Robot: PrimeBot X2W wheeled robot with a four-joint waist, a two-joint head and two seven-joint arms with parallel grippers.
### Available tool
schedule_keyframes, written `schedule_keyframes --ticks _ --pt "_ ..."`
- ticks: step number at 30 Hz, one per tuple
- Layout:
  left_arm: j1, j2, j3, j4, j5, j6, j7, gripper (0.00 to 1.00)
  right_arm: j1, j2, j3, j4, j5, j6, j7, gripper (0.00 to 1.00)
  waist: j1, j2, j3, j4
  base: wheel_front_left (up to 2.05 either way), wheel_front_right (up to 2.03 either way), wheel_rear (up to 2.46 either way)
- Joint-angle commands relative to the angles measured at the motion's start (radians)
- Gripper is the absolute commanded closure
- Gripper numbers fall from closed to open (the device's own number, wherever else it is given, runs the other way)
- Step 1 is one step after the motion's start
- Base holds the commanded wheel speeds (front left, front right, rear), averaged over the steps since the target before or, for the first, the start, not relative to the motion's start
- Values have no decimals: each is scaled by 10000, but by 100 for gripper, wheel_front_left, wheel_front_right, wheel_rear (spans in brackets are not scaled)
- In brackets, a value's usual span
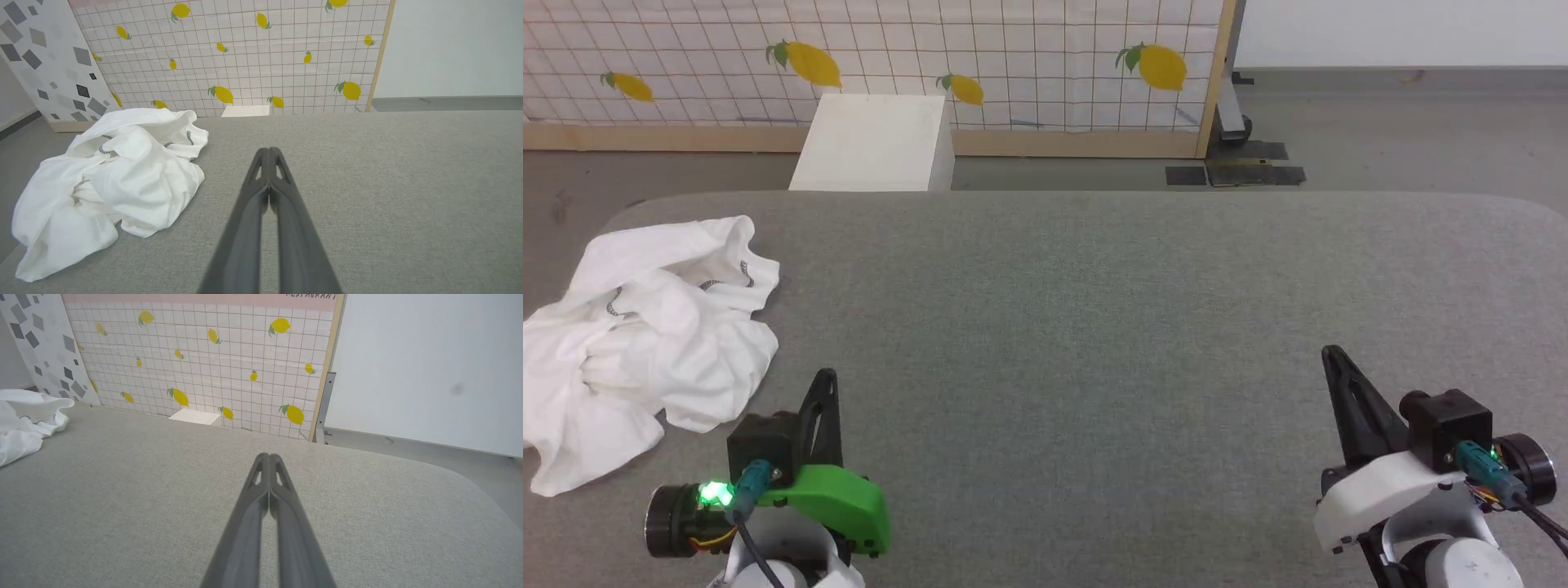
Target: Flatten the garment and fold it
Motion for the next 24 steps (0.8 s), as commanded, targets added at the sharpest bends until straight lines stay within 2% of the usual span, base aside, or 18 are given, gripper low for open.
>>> schedule_keyframes --ticks 1,19,20,24 --pt "112 -43 32 -30 128 64 14 100 135 30 14 -51 -64 -15 1 100 0 -1 0 0 0 0 0" --pt "112 -43 32 -30 128 64 14 100 135 30 14 -51 -64 -15 1 100 0 -1 0 0 0 0 0" --pt "-2 0 -6 0 -7 0 0 0 -1 -2 -2 4 3 2 0 0 0 -1 0 0 0 0 0" --pt "-9 0 -35 9 -54 2 -9 0 -3 -6 -3 11 14 2 -8 0 0 -1 0 0 0 0 0"
